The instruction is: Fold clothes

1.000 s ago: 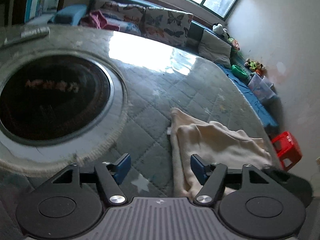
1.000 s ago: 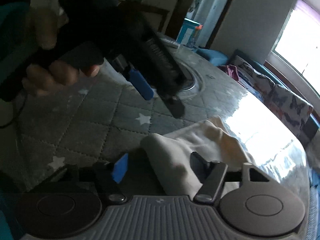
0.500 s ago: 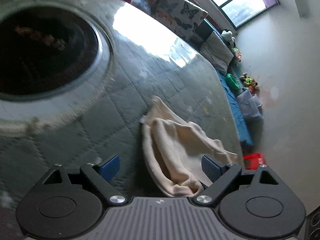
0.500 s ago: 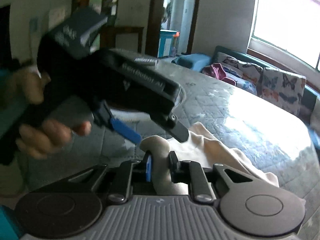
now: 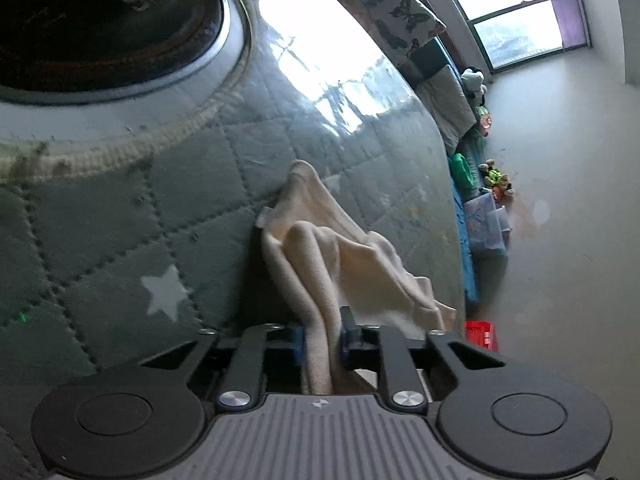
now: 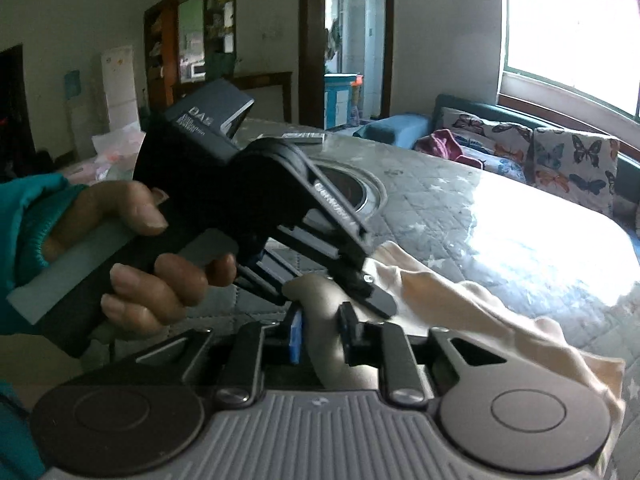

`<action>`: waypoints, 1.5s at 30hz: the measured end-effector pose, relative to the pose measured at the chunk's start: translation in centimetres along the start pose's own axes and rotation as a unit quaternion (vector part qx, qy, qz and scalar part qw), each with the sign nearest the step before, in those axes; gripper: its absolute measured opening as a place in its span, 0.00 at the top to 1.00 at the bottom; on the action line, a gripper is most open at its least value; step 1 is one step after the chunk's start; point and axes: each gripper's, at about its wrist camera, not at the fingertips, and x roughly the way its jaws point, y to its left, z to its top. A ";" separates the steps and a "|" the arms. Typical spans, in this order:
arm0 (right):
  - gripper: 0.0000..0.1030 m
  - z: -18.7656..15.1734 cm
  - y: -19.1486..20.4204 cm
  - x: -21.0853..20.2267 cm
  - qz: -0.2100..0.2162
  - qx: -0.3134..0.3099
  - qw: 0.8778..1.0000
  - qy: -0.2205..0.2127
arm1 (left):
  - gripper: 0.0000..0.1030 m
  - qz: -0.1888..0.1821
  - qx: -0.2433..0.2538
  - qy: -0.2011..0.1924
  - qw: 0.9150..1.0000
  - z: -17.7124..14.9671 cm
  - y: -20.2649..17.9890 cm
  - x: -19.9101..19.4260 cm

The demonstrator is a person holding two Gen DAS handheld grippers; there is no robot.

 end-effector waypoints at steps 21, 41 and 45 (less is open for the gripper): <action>0.55 -7.0 -16.6 -2.4 -0.150 0.251 0.956 -0.006 | 0.85 0.032 0.037 -0.009 0.999 0.7 0.7 -1.3; 0.92 -7.0 -14.9 -6.4 -0.132 0.287 0.944 -0.094 | 0.85 0.029 0.109 -0.022 0.993 0.4 -3.7 -1.8; 0.93 -6.2 -15.3 -8.7 -0.162 0.271 0.943 -0.107 | 0.86 0.008 0.149 -0.019 0.989 0.3 -7.5 -0.6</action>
